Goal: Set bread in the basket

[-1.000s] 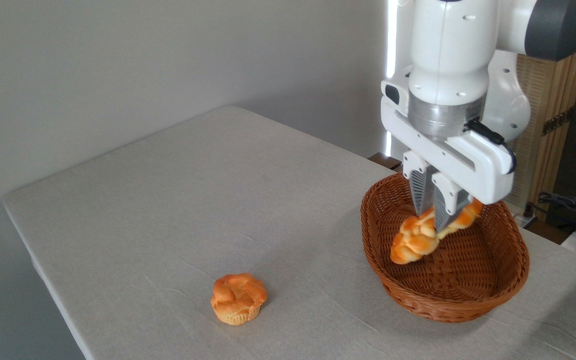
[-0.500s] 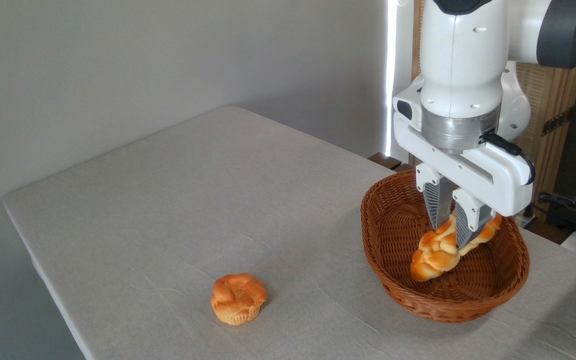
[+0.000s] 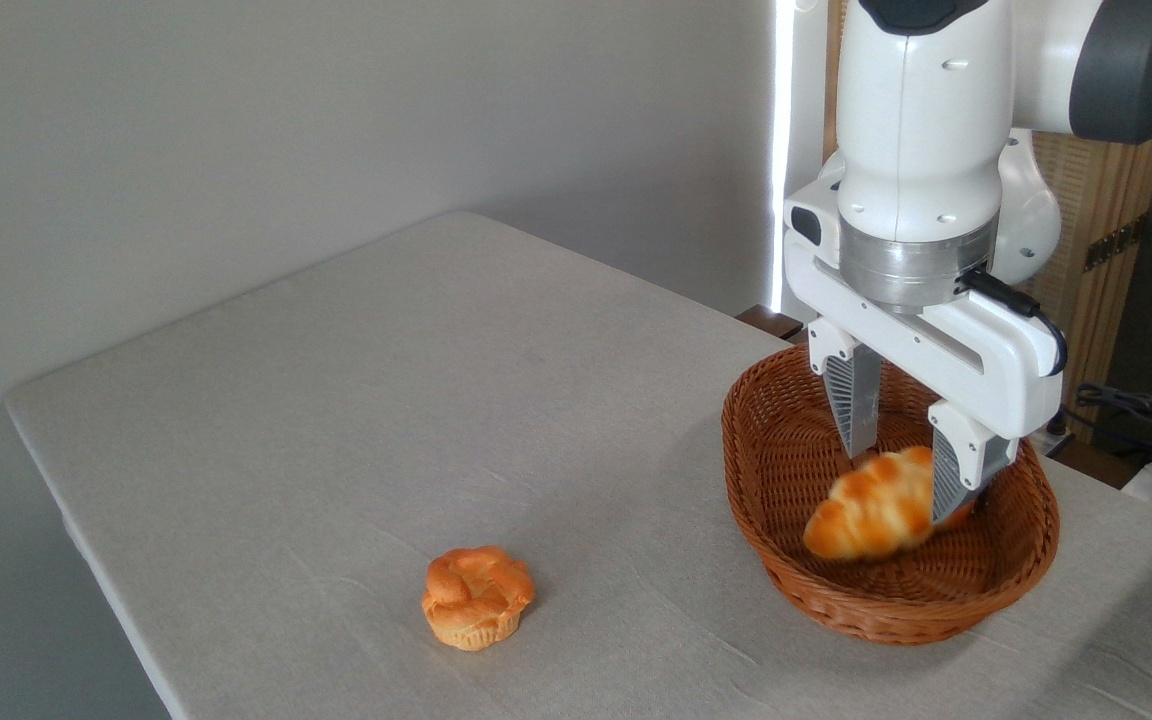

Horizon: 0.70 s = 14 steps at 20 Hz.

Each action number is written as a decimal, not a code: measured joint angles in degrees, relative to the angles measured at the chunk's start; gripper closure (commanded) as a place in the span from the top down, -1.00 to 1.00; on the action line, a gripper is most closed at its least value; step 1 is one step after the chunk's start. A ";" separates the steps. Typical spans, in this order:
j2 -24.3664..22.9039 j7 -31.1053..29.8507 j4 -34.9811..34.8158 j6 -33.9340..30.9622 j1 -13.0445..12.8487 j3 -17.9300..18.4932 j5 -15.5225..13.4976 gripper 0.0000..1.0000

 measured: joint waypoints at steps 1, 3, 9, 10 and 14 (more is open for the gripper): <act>0.00 0.00 0.00 0.00 0.00 0.00 0.00 1.00; -0.08 -0.01 0.21 -0.01 -0.03 -0.05 -0.53 1.00; -0.80 -6.39 9.67 -3.06 -0.46 -10.64 -11.68 1.00; -0.74 -8.62 11.61 -3.28 -0.53 -13.54 -12.60 1.00; 3.74 -19.01 18.76 -3.18 -0.79 -23.83 -15.68 1.00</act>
